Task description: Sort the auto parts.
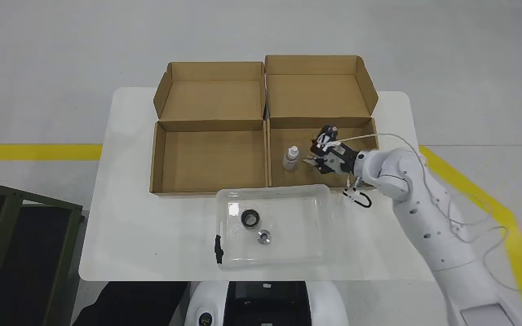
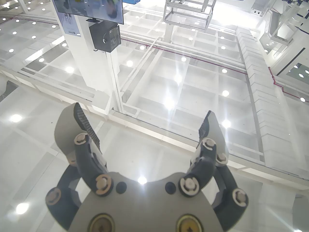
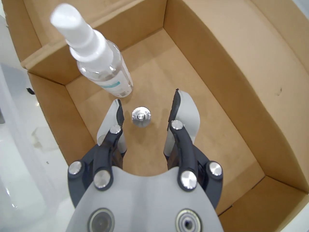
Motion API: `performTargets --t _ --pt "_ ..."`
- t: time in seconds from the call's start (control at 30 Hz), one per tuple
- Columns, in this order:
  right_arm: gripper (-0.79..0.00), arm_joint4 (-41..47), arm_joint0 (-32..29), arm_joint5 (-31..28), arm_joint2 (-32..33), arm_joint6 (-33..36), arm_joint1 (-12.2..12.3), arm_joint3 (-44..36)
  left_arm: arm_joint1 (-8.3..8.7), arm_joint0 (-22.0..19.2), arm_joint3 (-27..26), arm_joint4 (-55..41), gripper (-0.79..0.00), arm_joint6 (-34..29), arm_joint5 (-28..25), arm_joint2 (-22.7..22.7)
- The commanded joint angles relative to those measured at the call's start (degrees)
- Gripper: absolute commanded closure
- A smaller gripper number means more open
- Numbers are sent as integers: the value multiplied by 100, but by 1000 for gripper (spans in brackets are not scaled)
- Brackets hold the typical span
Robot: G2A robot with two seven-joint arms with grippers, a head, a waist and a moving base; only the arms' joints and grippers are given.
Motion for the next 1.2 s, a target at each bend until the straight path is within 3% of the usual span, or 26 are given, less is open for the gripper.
performTargets --t 0.0,0.07,0.33,0.63,0.87,1.17 --pt "-382 31 -106 -6 116 29 34 -278 0 0 0 0 -785 0 0 0" --pt "-416 41 -224 -10 236 63 69 -577 0 0 0 0 -785 0 0 0" --pt "-400 196 -875 -89 683 224 205 -1919 0 0 0 0 -785 0 0 0" --pt "-428 405 -1605 -306 682 302 285 -3145 0 0 0 0 -785 0 0 0" --pt "-419 167 -1872 -376 200 412 282 -3444 0 0 0 0 -785 0 0 0" --pt "-465 -238 -1990 -575 -260 612 291 -3360 0 0 0 0 -785 0 0 0"
